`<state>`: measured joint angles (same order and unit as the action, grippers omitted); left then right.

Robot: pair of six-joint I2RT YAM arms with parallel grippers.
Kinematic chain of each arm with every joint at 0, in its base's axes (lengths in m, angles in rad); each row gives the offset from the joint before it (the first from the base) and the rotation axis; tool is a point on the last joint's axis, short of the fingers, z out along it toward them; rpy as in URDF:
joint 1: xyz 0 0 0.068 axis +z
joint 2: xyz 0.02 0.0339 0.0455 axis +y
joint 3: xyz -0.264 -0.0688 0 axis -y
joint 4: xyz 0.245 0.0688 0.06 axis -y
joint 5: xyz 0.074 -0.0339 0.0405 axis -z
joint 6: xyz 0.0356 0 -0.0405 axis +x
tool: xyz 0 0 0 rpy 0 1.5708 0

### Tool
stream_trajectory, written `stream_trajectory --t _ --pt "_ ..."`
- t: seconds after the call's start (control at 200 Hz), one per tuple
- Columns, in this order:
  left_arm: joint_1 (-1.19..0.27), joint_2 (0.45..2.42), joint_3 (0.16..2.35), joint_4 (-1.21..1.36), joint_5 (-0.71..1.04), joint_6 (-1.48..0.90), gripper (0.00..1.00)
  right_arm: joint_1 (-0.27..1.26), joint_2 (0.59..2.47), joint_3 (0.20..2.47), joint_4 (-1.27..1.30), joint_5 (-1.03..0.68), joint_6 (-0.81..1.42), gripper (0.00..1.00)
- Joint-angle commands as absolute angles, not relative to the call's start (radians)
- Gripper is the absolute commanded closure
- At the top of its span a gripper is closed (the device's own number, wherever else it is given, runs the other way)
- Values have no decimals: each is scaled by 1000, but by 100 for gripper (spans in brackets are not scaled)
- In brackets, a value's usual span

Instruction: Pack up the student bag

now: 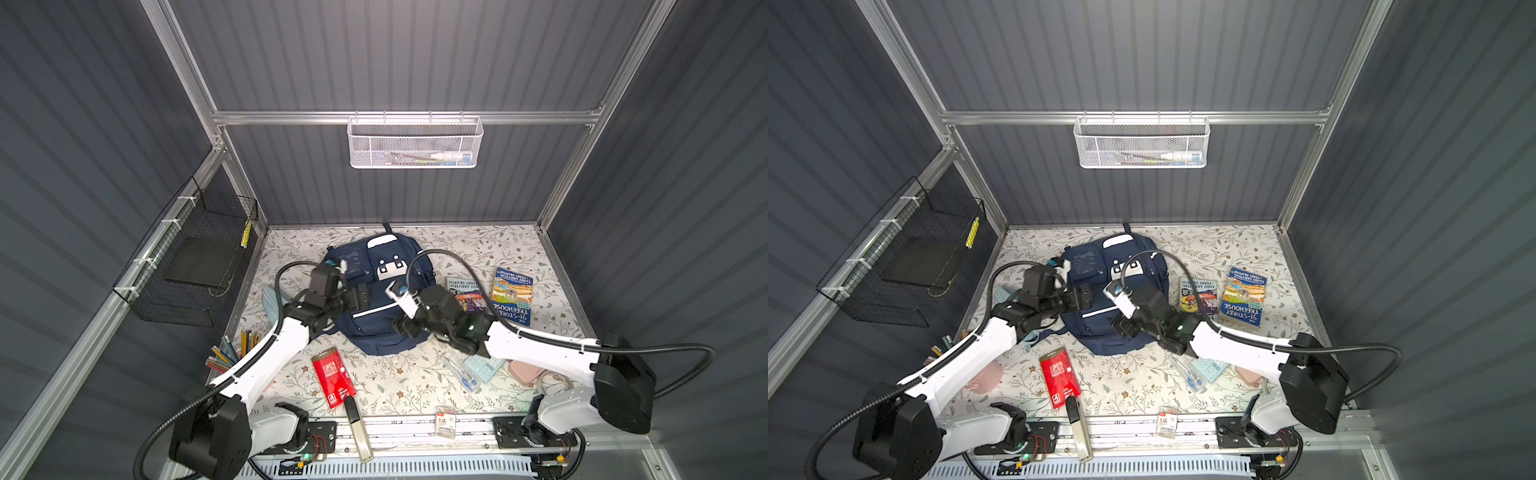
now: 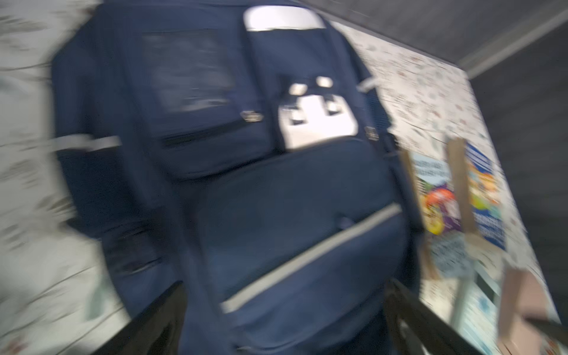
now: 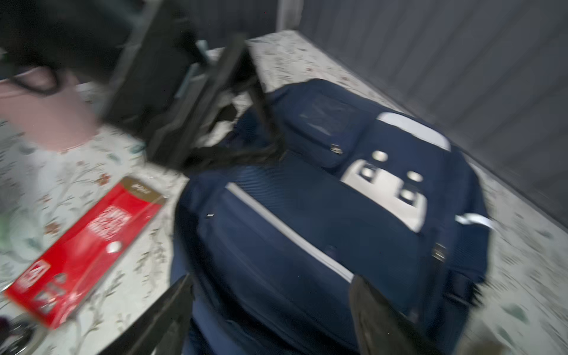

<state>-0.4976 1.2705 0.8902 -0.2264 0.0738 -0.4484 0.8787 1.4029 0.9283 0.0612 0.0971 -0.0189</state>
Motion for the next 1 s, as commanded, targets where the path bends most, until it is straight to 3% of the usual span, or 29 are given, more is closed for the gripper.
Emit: stream_trajectory --t 0.0,0.085,0.225,0.3,0.4,0.595,0.75,0.911,0.996 --pt "-629 1391 1021 -156 107 -474 0 706 1322 900 -139 114 244 17" --pt "-717 1495 1106 -127 96 -455 1 584 1237 839 -165 51 311 15" --pt "-778 1663 1213 -53 165 -493 15 444 1126 750 -231 53 417 12" --pt "-819 1738 1266 -27 185 -511 16 385 1080 698 -253 -22 469 12" --pt "-869 1842 1342 -20 197 -521 17 355 1081 640 -272 -88 510 13" --pt "-876 2035 1473 -20 202 -526 30 273 1089 523 -207 -164 559 16" --pt "-878 2150 1557 -48 142 -493 31 225 1128 514 -175 -159 548 19" --pt "-879 2219 1603 -94 76 -488 42 167 1226 519 -140 -196 541 21" --pt "-878 2243 1623 -145 12 -491 43 149 1264 515 -117 -201 550 21"
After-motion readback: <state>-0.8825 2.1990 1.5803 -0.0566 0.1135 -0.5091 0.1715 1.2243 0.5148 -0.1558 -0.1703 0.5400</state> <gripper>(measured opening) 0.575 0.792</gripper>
